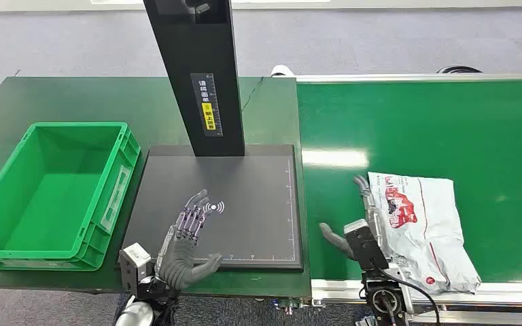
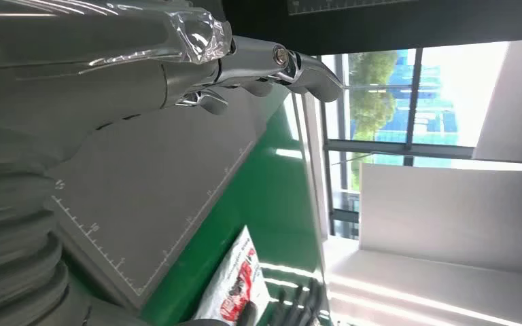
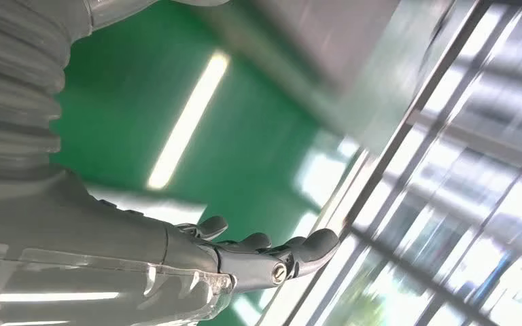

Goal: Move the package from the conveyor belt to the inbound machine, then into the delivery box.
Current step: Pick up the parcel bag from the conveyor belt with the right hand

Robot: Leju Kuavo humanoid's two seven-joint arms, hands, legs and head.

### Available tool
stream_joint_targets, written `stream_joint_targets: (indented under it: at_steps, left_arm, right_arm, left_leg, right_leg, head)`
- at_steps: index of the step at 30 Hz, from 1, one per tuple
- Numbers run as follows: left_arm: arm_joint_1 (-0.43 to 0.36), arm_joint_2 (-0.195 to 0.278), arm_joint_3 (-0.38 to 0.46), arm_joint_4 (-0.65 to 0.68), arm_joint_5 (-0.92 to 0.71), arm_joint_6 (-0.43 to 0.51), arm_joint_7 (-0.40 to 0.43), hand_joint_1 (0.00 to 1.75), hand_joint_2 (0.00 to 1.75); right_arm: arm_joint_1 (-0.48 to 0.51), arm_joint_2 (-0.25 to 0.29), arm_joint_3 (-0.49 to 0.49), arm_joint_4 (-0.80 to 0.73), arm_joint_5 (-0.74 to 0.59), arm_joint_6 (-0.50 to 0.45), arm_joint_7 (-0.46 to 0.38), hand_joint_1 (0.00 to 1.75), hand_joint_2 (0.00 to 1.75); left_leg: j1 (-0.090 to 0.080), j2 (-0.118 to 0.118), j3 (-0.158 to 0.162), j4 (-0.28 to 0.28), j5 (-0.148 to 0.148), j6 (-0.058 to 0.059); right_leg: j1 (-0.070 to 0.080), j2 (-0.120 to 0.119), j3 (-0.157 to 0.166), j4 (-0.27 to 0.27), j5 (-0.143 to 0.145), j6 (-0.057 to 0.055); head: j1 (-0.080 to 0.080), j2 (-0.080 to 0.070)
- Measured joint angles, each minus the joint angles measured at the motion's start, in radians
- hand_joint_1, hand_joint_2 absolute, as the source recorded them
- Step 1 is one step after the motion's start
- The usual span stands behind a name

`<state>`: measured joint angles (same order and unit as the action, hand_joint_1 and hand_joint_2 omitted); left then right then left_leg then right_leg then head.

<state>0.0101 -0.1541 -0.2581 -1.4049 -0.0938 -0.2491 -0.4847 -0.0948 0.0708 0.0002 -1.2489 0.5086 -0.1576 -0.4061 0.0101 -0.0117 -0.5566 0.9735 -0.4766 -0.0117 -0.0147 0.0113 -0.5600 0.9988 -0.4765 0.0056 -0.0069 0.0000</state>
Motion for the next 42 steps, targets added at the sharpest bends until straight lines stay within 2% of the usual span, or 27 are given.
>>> stream_joint_targets:
  at_steps: [6,11,18,22,25,27,29,31,42]
  left_arm:
    - [0.02,0.0,0.012,-0.024,-0.001,0.0,0.009,0.0,1.75]
    - [0.036,0.0,0.019,-0.045,-0.003,0.0,0.016,0.0,1.75]
    - [0.039,0.0,0.022,-0.05,-0.014,0.0,0.033,0.0,1.75]
    - [0.036,-0.001,0.022,-0.049,-0.018,0.0,0.038,0.0,1.75]
    - [0.032,-0.003,0.022,-0.048,-0.021,0.0,0.041,0.0,1.75]
    - [0.028,-0.005,0.022,-0.048,-0.022,0.0,0.043,0.0,1.75]
    - [0.026,-0.006,0.022,-0.047,-0.023,0.0,0.047,0.0,1.75]
    - [0.025,-0.006,0.022,-0.047,-0.024,0.0,0.05,0.0,1.75]
    - [0.028,-0.006,0.022,-0.047,-0.024,0.003,0.052,0.0,1.75]
  right_arm:
    - [0.031,-0.024,-0.105,-0.038,0.072,-0.072,0.073,0.0,1.75]
    - [0.052,-0.036,-0.193,-0.061,0.19,-0.108,0.192,0.0,1.75]
    - [0.066,-0.041,-0.246,-0.061,0.356,0.018,0.417,0.0,1.75]
    - [0.066,-0.042,-0.242,-0.04,0.436,0.115,0.493,0.0,1.75]
    - [0.065,-0.043,-0.226,-0.008,0.478,0.174,0.51,0.01,1.75]
    - [0.065,-0.044,-0.214,0.013,0.491,0.195,0.513,0.13,1.75]
    - [0.064,-0.044,-0.202,0.03,0.498,0.211,0.514,0.96,1.75]
    - [0.063,-0.044,-0.191,0.042,0.504,0.221,0.517,1.72,1.75]
    - [0.035,-0.045,-0.171,0.058,0.488,0.234,0.529,1.75,1.75]
  left_leg:
    - [0.0,0.0,0.0,0.0,0.0,0.0]
    - [0.0,0.0,0.0,0.0,-0.001,0.0]
    - [0.0,0.0,0.0,0.0,-0.001,0.0]
    - [0.0,0.0,0.0,0.0,-0.001,0.0]
    - [0.0,0.0,0.0,0.0,-0.001,0.0]
    - [0.0,0.0,0.0,0.0,-0.001,0.0]
    - [0.0,0.0,0.0,0.0,-0.001,0.0]
    - [0.0,0.0,0.0,0.0,-0.001,0.0]
    - [0.0,0.0,0.001,0.0,-0.001,0.0]
  right_leg:
    - [0.0,0.0,0.0,0.0,0.0,0.0]
    - [0.0,0.0,0.0,0.0,0.0,0.0]
    - [0.0,0.0,0.0,0.0,0.0,0.0]
    - [0.0,0.0,0.0,0.0,0.0,0.0]
    - [0.0,0.0,0.0,0.0,0.0,0.0]
    - [0.0,0.0,0.0,0.0,0.0,0.0]
    - [0.0,0.0,0.0,0.0,0.0,0.0]
    - [0.0,0.0,0.0,0.0,0.0,0.0]
    - [0.0,0.0,0.001,0.0,0.0,0.0]
  head:
    - [0.0,0.0]
    - [0.0,0.0]
    - [0.0,0.0]
    - [0.0,0.0]
    - [0.0,0.0]
    - [0.0,0.0]
    - [0.0,0.0]
    - [0.0,0.0]
    - [0.0,0.0]
